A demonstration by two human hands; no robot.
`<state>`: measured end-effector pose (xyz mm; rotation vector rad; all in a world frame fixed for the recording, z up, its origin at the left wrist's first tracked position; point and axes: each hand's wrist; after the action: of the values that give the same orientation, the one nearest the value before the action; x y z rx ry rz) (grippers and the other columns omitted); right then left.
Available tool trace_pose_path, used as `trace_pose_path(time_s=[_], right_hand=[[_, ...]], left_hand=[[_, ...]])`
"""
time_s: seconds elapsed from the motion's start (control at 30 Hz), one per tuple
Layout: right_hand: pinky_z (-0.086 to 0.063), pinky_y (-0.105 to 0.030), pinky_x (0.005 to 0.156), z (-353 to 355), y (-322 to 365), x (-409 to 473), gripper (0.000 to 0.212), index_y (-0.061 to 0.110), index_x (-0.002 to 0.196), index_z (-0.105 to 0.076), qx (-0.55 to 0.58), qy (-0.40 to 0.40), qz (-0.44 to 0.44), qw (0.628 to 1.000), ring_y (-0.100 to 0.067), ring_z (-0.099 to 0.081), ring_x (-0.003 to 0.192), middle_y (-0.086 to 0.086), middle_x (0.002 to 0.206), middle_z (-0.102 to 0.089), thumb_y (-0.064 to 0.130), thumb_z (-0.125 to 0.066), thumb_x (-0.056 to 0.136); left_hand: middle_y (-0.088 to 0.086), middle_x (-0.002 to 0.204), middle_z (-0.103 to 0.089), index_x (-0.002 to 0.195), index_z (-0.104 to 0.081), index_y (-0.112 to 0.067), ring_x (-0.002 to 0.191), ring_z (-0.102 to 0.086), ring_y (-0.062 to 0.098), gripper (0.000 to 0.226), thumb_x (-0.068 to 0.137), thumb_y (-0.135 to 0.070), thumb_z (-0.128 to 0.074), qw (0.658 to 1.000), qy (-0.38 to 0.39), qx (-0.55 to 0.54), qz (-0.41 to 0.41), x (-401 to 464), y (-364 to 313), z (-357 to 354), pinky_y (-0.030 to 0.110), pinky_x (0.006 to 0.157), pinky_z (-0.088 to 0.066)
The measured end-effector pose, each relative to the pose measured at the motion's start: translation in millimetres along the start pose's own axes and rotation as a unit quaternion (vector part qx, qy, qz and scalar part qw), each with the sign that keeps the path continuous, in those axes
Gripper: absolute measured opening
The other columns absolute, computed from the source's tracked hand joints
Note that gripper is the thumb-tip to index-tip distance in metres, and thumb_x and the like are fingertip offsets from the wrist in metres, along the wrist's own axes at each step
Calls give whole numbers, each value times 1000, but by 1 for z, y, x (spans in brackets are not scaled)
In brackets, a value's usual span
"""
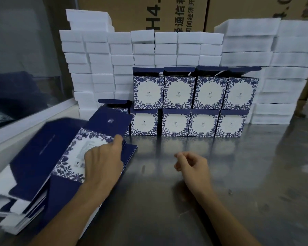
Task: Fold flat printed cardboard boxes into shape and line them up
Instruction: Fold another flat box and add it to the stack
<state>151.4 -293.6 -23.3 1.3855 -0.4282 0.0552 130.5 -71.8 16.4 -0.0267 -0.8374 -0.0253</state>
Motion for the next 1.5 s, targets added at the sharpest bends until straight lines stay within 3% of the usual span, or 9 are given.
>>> trace_pose_path(time_s=[0.2, 0.33, 0.6, 0.8, 1.0, 1.2, 1.27, 1.37, 1.5], right_hand=[[-51, -23, 57, -32, 29, -19, 29, 20, 84, -73, 217, 194, -124, 949, -10, -69, 69, 0, 79, -74, 30, -52, 102], [-51, -26, 58, -35, 24, -16, 36, 17, 68, -68, 205, 104, -127, 965, -15, -62, 66, -4, 69, -67, 7, -50, 98], [-42, -22, 52, 12, 13, 10, 36, 13, 73, -59, 98, -35, -83, 991, -1, -55, 50, 10, 55, -63, 17, -44, 105], [-50, -16, 49, 33, 16, 15, 13, 9, 105, -68, 159, -106, -166, 967, -7, -64, 57, 0, 77, -70, 18, -60, 99], [-55, -16, 59, 35, 23, 14, 13, 11, 102, -74, 247, -77, -189, 947, -2, -69, 61, -1, 86, -73, 11, -64, 93], [-54, -46, 92, 12, 31, 8, 27, 27, 106, -69, 352, -61, -136, 924, -8, -74, 81, 20, 86, -75, 33, -42, 106], [-54, -45, 95, 7, 29, 8, 38, 31, 112, -69, 333, -73, -126, 932, -15, -71, 99, 11, 115, -72, 52, -39, 103], [-59, -32, 75, 2, 25, 9, 57, 30, 126, -62, 297, -76, -96, 947, -7, -73, 76, 13, 84, -77, 67, -30, 96], [-54, -50, 97, -8, 31, -3, 76, 24, 136, -59, 192, -27, -25, 981, -18, -72, 91, -1, 93, -76, 71, -34, 82]], left_hand=[[2, 53, -55, 86, -71, -7, 45, -52, 22, 20, 66, -2, -74, 967, -94, -106, -211, -20, -52, 1, 28, 46, -40], [0, 67, -58, 89, -68, -10, 61, -52, 19, 18, 70, -11, -67, 946, -47, -189, -258, -27, -59, -4, 30, 58, -43], [5, 112, -53, 110, -59, -17, 94, -54, 24, 28, 85, -30, -61, 982, 0, -169, 79, -9, -10, -19, 42, 78, -48], [9, 114, -62, 113, -65, -31, 85, -71, 20, 41, 80, -12, -79, 683, 212, -590, 375, 4, 6, -24, 33, 69, -58], [-1, 122, -56, 129, -62, -15, 79, -62, 7, 50, 82, -8, -75, 642, 212, -592, 438, 13, 12, -24, 23, 69, -53], [10, 109, -68, 109, -61, -7, 76, -69, 24, 22, 97, -23, -52, 401, 148, -779, 458, 15, 5, -17, 31, 60, -57], [7, 90, -73, 99, -62, -10, 68, -72, 21, 20, 98, -26, -50, 391, 124, -805, 429, 13, -2, -12, 32, 58, -58], [7, 94, -72, 103, -66, -17, 81, -71, 24, 32, 92, -39, -48, 409, 150, -823, 365, 8, -14, -10, 43, 71, -57], [-4, 124, -66, 129, -61, -29, 112, -65, 16, 58, 89, -63, -36, 520, 221, -771, 294, 0, -34, -9, 44, 72, -60]])
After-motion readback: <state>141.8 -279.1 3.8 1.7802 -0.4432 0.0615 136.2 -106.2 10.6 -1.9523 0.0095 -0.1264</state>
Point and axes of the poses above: each hand's wrist, its own x-axis towards the middle knuckle, its own z-axis out of the back of the hand, y = z × x
